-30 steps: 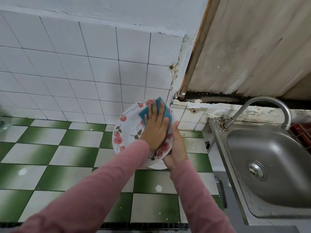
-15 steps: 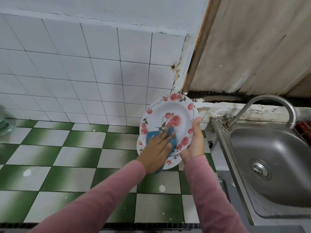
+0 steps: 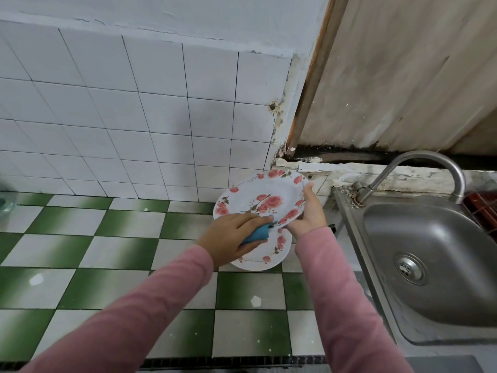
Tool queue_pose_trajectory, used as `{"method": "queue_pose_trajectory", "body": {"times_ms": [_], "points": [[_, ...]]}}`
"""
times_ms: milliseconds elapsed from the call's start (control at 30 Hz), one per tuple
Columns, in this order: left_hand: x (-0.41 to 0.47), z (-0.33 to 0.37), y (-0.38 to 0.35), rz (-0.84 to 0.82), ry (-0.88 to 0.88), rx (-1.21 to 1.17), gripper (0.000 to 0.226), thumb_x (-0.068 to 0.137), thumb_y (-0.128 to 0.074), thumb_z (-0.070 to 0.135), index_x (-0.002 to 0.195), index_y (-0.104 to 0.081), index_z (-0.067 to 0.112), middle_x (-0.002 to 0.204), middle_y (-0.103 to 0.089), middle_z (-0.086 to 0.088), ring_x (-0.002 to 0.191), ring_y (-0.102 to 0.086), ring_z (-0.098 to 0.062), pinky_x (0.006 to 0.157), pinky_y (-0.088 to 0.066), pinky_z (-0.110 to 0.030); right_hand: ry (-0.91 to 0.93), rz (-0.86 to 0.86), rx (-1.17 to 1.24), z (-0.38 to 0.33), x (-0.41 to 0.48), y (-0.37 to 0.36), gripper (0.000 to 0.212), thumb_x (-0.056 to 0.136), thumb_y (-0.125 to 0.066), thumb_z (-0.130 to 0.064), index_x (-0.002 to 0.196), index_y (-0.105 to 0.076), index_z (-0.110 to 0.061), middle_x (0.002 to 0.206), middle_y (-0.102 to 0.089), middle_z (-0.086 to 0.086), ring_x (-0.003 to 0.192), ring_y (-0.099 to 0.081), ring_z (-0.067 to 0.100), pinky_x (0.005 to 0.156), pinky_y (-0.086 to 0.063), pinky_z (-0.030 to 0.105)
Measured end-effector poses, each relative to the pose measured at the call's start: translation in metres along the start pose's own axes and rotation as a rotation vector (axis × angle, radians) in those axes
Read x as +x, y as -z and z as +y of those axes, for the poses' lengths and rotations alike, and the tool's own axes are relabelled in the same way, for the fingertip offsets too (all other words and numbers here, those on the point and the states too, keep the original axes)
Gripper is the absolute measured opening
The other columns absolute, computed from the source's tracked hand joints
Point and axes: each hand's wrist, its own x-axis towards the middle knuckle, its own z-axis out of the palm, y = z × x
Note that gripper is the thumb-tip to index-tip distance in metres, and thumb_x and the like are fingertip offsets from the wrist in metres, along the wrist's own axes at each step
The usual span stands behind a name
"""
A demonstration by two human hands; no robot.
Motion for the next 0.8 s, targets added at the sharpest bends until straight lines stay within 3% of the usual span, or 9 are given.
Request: {"method": "queue_pose_trajectory", "body": {"times_ms": [100,167,233,300,367,467,567,667,800], "points": [[0.005,-0.001,0.003,0.109,0.09,-0.058,0.042,0.093,-0.053,0.036,0.132,-0.049,0.021,0.108,-0.069,-0.005,0.08,-0.061,-0.011,0.079,-0.046,-0.01,-0.042,0.132,-0.152,-0.011,0.001,-0.011,0.034,0.089,-0.072,-0.036,0.111,-0.063,-0.012,0.118,-0.061,0.021,0.101,-0.058,0.041,0.079,-0.05,0.054],[0.012,0.002,0.007,0.233,0.277,-0.169,0.036,0.094,-0.053,0.033,0.129,-0.054,0.023,0.097,-0.067,0.0,0.068,-0.054,-0.003,0.068,-0.043,-0.002,-0.015,0.13,-0.276,-0.016,0.001,-0.018,0.042,0.082,-0.078,-0.039,0.114,-0.062,-0.016,0.113,-0.058,0.019,0.1,-0.059,0.035,0.083,-0.053,0.048],[0.022,0.009,0.014,0.399,0.587,-0.398,0.027,0.097,-0.054,0.033,0.124,-0.055,0.03,0.094,-0.062,0.007,0.071,-0.059,-0.006,0.064,-0.051,-0.012,0.018,0.075,-0.369,-0.018,0.002,-0.02,0.05,0.085,-0.074,-0.048,0.121,-0.059,-0.017,0.114,-0.059,0.016,0.1,-0.063,0.031,0.087,-0.055,0.045],[0.031,0.008,0.024,0.581,0.944,-0.69,0.021,0.098,-0.057,0.033,0.118,-0.056,0.03,0.101,-0.061,0.01,0.086,-0.061,-0.009,0.07,-0.053,-0.022,0.092,0.053,-0.335,-0.013,0.007,-0.01,0.042,0.093,-0.066,-0.044,0.118,-0.056,-0.011,0.115,-0.062,0.014,0.097,-0.066,0.029,0.089,-0.056,0.041],[0.034,-0.001,0.033,0.75,1.135,-0.896,0.02,0.096,-0.06,0.033,0.114,-0.061,0.024,0.102,-0.063,0.007,0.091,-0.06,-0.012,0.08,-0.053,-0.028,0.19,0.16,-0.373,-0.002,0.011,0.009,0.039,0.098,-0.058,-0.041,0.12,-0.055,-0.009,0.116,-0.061,0.009,0.1,-0.064,0.026,0.091,-0.053,0.037],[0.026,-0.019,0.04,0.837,1.24,-1.122,0.011,0.094,-0.063,0.033,0.102,-0.064,0.024,0.099,-0.066,0.005,0.09,-0.061,-0.016,0.085,-0.054,-0.039,0.17,0.239,-0.517,0.021,0.014,0.038,0.055,0.096,-0.052,-0.058,0.133,-0.049,-0.018,0.123,-0.057,0.001,0.116,-0.056,0.025,0.108,-0.041,0.046],[0.018,-0.029,0.039,0.774,1.242,-1.274,0.015,0.095,-0.063,0.032,0.102,-0.064,0.02,0.092,-0.063,-0.001,0.085,-0.055,-0.021,0.073,-0.049,-0.042,0.061,0.084,-0.269,0.033,0.016,0.047,0.068,0.093,-0.048,-0.067,0.14,-0.052,-0.018,0.143,-0.054,0.006,0.131,-0.051,0.03,0.113,-0.036,0.057],[0.013,-0.027,0.035,0.694,1.251,-1.271,0.023,0.095,-0.062,0.033,0.112,-0.062,0.017,0.108,-0.066,-0.006,0.099,-0.061,-0.025,0.091,-0.053,-0.047,0.098,0.017,-0.052,0.035,0.017,0.041,0.049,0.096,-0.058,-0.041,0.136,-0.059,-0.013,0.129,-0.066,0.013,0.122,-0.06,0.032,0.108,-0.044,0.053],[0.014,-0.023,0.029,0.782,1.344,-1.091,0.039,0.097,-0.054,0.044,0.129,-0.055,0.023,0.121,-0.064,-0.003,0.112,-0.061,-0.024,0.093,-0.053,-0.043,0.215,0.047,-0.039,0.025,0.016,0.038,0.03,0.104,-0.05,-0.024,0.133,-0.057,-0.017,0.128,-0.066,0.012,0.115,-0.063,0.031,0.105,-0.044,0.058]]}}
